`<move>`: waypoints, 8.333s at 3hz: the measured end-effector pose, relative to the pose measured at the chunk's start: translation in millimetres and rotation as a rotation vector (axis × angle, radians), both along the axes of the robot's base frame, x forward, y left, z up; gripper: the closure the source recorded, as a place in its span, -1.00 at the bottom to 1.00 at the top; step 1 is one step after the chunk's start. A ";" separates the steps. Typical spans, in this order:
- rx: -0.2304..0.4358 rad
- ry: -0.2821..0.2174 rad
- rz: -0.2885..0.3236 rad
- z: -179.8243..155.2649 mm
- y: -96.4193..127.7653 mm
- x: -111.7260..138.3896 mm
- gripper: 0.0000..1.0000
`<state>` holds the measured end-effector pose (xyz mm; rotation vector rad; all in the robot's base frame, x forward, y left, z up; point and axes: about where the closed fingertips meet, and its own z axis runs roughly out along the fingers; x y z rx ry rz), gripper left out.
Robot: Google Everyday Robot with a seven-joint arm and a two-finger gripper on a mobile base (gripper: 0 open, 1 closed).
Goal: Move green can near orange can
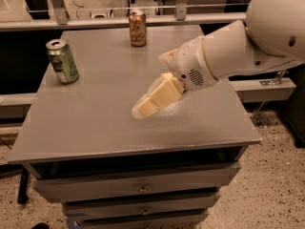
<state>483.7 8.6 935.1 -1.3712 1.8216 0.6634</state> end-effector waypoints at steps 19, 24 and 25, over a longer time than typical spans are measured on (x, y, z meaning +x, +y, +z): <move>0.236 -0.425 -0.260 -23.8 -22.4 271.0 1.00; 0.296 -0.215 -0.263 -71.4 -19.1 393.8 0.22; 0.301 -0.200 -0.262 -72.5 -18.1 393.4 -0.25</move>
Offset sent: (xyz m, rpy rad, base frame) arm 0.0356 0.0454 -0.0029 0.1215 -0.1212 -0.0211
